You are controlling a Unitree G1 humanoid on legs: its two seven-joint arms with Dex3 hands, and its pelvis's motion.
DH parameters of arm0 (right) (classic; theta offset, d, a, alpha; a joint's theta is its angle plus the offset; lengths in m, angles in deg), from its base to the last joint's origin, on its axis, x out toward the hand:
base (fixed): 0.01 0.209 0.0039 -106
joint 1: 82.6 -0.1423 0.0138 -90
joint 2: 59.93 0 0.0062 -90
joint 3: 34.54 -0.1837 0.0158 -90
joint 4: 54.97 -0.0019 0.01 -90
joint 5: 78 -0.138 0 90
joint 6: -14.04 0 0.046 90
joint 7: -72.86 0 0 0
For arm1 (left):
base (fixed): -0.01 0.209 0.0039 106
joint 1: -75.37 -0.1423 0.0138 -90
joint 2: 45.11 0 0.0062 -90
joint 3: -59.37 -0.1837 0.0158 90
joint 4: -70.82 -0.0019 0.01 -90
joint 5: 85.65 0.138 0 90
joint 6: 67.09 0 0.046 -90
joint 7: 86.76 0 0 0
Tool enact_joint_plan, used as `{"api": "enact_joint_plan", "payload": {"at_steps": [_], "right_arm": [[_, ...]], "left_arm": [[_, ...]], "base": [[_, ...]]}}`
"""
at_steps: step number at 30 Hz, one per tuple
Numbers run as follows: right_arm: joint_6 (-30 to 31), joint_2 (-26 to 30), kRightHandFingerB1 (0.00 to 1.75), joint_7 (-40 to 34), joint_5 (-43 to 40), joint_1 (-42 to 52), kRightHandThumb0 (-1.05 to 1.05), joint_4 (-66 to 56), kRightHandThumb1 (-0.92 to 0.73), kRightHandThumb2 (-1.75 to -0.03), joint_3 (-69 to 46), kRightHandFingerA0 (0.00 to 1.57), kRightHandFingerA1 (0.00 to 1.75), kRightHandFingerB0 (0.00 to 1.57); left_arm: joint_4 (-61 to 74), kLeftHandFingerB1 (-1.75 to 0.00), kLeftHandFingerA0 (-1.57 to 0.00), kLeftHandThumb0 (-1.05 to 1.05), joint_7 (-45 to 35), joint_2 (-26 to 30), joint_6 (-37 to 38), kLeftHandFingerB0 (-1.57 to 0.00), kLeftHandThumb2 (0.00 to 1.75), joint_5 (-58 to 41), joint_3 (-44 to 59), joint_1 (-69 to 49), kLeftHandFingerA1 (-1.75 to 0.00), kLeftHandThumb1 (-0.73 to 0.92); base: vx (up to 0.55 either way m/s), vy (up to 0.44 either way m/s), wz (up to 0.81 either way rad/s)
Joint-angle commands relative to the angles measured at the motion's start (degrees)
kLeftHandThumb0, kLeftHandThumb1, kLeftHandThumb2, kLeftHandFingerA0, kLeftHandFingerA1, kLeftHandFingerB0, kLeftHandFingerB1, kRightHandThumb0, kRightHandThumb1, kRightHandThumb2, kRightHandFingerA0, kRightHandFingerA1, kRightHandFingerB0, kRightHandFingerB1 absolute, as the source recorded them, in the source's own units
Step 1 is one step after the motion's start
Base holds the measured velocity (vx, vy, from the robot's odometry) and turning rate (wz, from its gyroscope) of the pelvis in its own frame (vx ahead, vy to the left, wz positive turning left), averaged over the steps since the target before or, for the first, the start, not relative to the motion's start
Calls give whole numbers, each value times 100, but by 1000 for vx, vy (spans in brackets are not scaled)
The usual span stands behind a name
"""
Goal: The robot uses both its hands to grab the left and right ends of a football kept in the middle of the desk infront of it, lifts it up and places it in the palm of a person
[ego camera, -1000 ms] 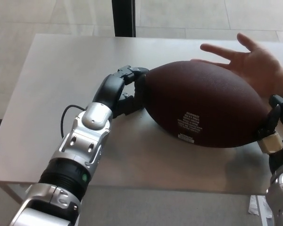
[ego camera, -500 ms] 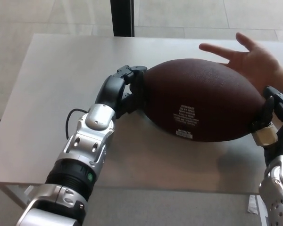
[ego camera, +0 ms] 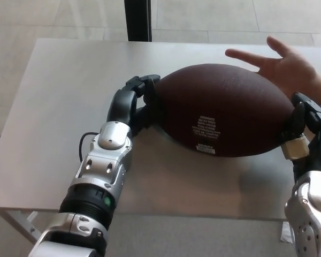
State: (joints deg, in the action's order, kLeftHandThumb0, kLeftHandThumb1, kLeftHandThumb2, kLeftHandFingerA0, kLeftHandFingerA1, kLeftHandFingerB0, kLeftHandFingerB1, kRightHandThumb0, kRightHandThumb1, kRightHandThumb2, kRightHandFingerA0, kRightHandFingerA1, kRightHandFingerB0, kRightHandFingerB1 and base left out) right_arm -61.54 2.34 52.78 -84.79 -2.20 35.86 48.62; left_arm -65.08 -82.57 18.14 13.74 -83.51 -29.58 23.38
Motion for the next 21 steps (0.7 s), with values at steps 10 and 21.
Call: {"api": "enact_joint_plan", "payload": {"at_steps": [10, 21], "right_arm": [[-189, 68, 37, 1030, 323, -970, -84, 541, -78, -64, 1274, 59, 61, 46], [892, 295, 52, 935, 586, -1005, -74, 624, -63, -102, 1633, 65, 75, 36]], "left_arm": [[-82, -55, -68, -46, -181, -268, -657, -43, 64, 422, -1104, 85, -101, 84], [-51, -44, -74, -41, -659, -131, -349, -35, 61, 398, -1442, -94, -79, 74]], "base": [[0, 0, 0], [0, 0, 0]]}}
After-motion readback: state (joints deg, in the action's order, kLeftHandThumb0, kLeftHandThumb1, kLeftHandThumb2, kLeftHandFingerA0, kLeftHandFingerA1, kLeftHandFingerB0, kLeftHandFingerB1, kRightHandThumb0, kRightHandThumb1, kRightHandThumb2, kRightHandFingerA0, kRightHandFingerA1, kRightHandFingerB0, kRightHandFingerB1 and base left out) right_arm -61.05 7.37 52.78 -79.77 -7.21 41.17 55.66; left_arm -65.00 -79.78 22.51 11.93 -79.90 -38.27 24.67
